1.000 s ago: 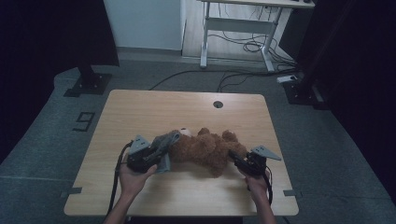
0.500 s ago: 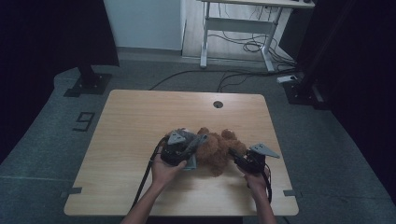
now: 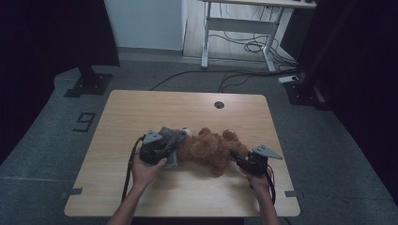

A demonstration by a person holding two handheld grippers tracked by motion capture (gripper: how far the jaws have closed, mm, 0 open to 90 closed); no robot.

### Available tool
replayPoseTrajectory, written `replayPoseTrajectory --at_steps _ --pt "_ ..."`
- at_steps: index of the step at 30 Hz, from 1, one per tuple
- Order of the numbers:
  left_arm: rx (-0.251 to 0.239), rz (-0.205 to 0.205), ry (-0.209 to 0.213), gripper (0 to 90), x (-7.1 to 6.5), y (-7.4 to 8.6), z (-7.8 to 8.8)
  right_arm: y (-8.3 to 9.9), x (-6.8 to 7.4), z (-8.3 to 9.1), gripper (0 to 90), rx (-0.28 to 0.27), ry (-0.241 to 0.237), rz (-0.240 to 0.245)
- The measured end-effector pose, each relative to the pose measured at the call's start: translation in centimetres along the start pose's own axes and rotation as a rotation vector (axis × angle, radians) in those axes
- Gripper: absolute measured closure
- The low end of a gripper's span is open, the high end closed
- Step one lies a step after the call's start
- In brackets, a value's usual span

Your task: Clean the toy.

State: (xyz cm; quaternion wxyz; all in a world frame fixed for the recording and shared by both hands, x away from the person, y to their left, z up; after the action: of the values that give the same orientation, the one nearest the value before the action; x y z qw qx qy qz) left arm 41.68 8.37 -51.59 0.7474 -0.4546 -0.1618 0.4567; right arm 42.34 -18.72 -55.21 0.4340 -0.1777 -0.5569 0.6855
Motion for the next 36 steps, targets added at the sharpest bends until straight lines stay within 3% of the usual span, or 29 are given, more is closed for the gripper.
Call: replayPoseTrajectory --at_steps 1,4,6,7,8,9,10,11,15,16,17,18,20,22,23,25,26,27,29,30,31,34,35,36 --pt "0.0 0.0 0.0 75.6 0.0 0.0 0.0 0.0 0.0 0.0 58.1 0.0 0.0 0.0" --pt "0.021 0.053 -0.031 75.7 2.9 0.9 0.4 0.0 0.1 0.0 57.9 -0.001 -0.01 0.004" --pt "0.026 0.057 -0.05 75.7 3.6 1.2 0.5 0.0 0.1 0.0 58.0 -0.001 -0.012 0.007" --pt "0.055 0.075 -0.094 75.8 5.1 2.1 0.5 0.1 0.0 0.1 57.9 -0.004 -0.019 0.005" --pt "0.089 0.085 -0.105 75.9 5.7 2.9 0.4 0.1 0.0 0.1 58.0 -0.005 -0.023 -0.005" --pt "0.089 0.085 -0.105 75.9 5.7 2.9 0.4 0.1 0.0 0.1 58.0 -0.005 -0.023 -0.005" --pt "0.115 0.119 -0.078 76.0 6.3 4.2 0.1 0.1 -0.2 0.2 58.0 -0.002 -0.025 -0.009" --pt "0.112 0.129 -0.07 76.0 6.3 4.5 0.2 0.1 -0.2 0.2 58.0 -0.003 -0.027 -0.01" --pt "0.07 0.107 -0.058 76.6 5.8 3.5 1.1 0.0 -0.1 0.2 57.7 -0.005 -0.03 -0.003" --pt "0.018 0.092 -0.047 76.6 5.2 1.9 2.2 -0.1 -0.1 0.2 57.7 -0.007 -0.03 -0.004" --pt "0.018 0.092 -0.047 76.6 5.2 1.9 2.2 -0.1 -0.1 0.2 57.7 -0.007 -0.03 -0.004" --pt "-0.041 0.06 -0.037 76.6 3.9 -0.3 3.7 -0.1 -0.1 0.2 57.7 -0.012 -0.03 -0.002" --pt "-0.063 0.04 -0.03 76.6 3.1 -1.2 4.3 -0.2 0.0 0.2 57.7 -0.013 -0.03 -0.003" --pt "-0.093 -0.005 -0.008 76.6 1.0 -2.8 5.0 -0.2 0.0 0.2 57.5 -0.015 -0.032 -0.007" --pt "-0.094 -0.037 0.016 76.5 -0.8 -3.5 4.8 -0.2 0.0 0.2 57.4 -0.016 -0.036 -0.015" --pt "-0.082 -0.065 0.056 76.4 -3.1 -4.2 4.1 -0.2 0.0 0.2 57.4 -0.017 -0.038 -0.016" --pt "-0.082 -0.065 0.056 76.4 -3.1 -4.2 4.1 -0.2 0.0 0.2 57.4 -0.017 -0.038 -0.016" --pt "-0.067 -0.102 0.081 76.4 -5.3 -4.7 2.9 -0.2 0.0 0.2 57.2 -0.016 -0.04 -0.017" --pt "-0.058 -0.117 0.085 76.3 -6.1 -4.8 2.4 -0.2 0.0 0.2 57.2 -0.016 -0.04 -0.016" --pt "-0.032 -0.139 0.104 76.2 -7.9 -4.9 0.7 -0.2 0.0 0.2 56.9 -0.016 -0.04 -0.016" --pt "-0.013 -0.15 0.109 76.0 -8.8 -4.8 -0.4 -0.2 0.0 0.3 56.8 -0.017 -0.04 -0.016" --pt "0.031 -0.162 0.106 75.7 -10.0 -4.2 -2.9 -0.2 0.0 0.2 56.6 -0.02 -0.039 -0.015" --pt "0.031 -0.162 0.106 75.7 -10.0 -4.2 -2.9 -0.2 0.0 0.3 56.6 -0.02 -0.039 -0.014" --pt "0.051 -0.13 0.123 75.8 -10.2 -3.3 -4.5 -0.2 0.0 0.3 56.6 -0.019 -0.039 -0.012"
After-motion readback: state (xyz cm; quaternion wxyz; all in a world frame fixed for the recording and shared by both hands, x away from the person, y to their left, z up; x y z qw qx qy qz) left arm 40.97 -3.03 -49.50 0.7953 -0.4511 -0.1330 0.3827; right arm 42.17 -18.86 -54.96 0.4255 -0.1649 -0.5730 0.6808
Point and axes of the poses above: each handheld gripper's, and its own axes: z roughly backward along the jaws, y roughly out of its underside, x roughly to its left, the point moved 10 cm from there along -z, roughly forward along the jaws, and after that the axes turned 4 degrees about -y, right-handed, at the moved point
